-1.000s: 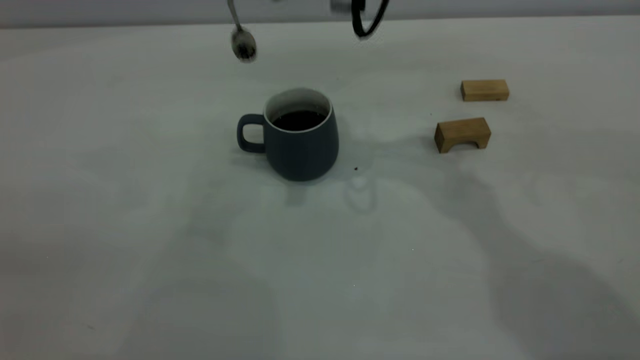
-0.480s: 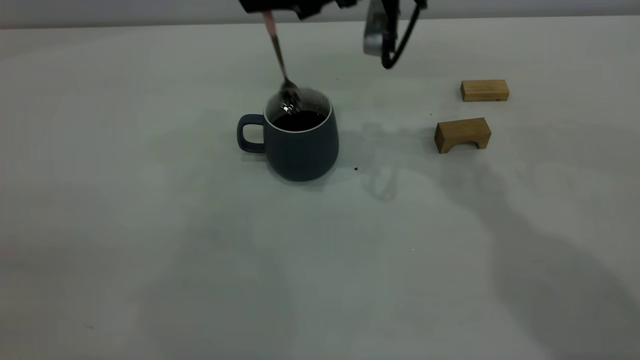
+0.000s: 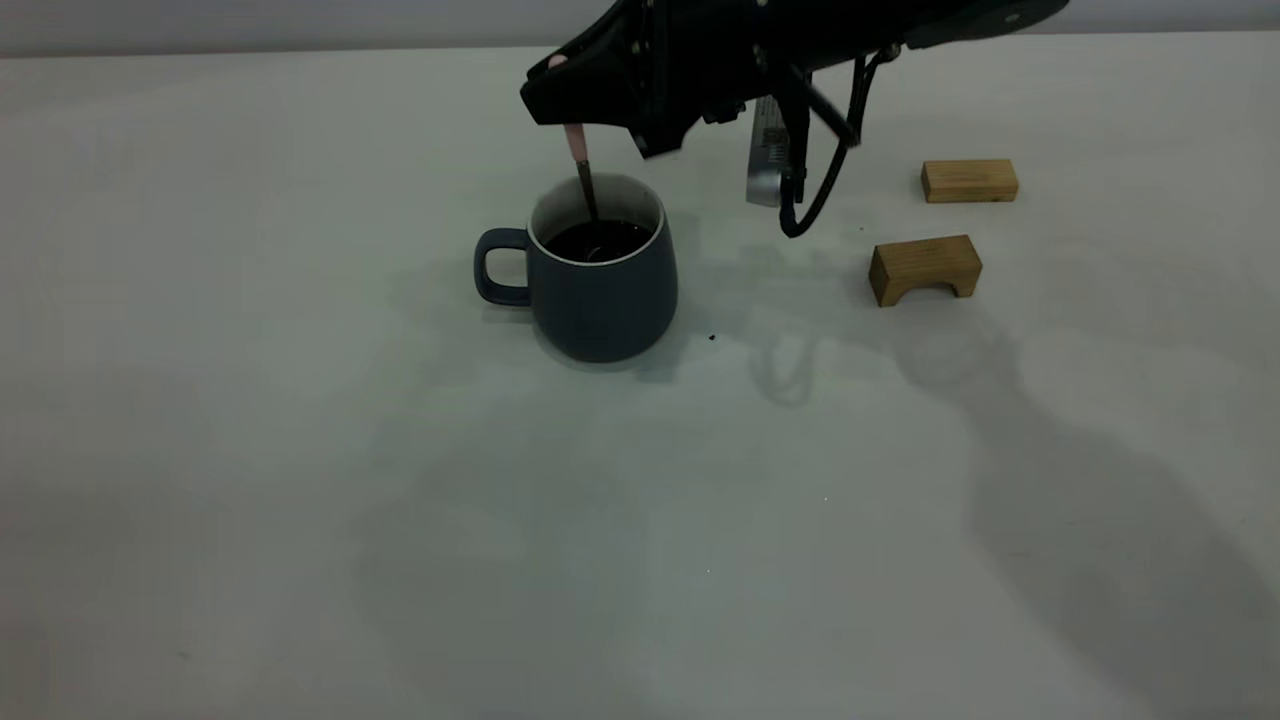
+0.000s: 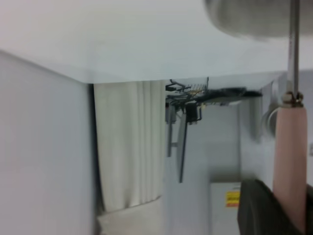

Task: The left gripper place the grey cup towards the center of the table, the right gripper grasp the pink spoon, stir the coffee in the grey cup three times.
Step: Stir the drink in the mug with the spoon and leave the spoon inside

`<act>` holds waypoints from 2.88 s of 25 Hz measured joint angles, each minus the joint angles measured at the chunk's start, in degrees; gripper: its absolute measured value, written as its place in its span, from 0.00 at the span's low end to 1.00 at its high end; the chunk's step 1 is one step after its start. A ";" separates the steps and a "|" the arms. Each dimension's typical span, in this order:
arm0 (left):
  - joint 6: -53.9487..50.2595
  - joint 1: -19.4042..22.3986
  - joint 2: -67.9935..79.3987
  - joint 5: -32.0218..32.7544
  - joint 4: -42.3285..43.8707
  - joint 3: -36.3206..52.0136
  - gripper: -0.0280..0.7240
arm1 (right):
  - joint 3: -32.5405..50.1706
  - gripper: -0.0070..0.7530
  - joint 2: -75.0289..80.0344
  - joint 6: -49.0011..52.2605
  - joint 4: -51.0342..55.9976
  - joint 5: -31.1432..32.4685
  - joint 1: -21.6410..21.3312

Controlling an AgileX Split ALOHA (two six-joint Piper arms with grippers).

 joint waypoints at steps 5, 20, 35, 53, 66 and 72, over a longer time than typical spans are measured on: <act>0.00 0.00 0.00 0.00 0.00 0.00 0.36 | -0.13 0.14 0.09 -2.15 -2.98 2.28 -2.33; 0.00 0.00 0.00 0.00 0.00 0.00 0.36 | -0.95 0.14 0.15 -4.17 -0.75 3.58 -1.24; 0.00 0.00 0.00 0.00 0.00 0.00 0.36 | -0.95 0.14 0.46 10.72 -3.30 6.80 -2.22; 0.00 0.00 0.00 0.00 0.00 0.00 0.36 | -0.95 0.14 0.46 8.44 -12.20 6.32 -2.87; 0.00 0.00 0.00 0.00 0.00 0.00 0.36 | -0.95 0.14 2.64 -4.89 -3.60 3.78 -1.07; 0.00 0.00 0.00 0.00 0.00 0.00 0.36 | -1.06 0.15 2.90 -9.53 -7.81 7.99 -1.65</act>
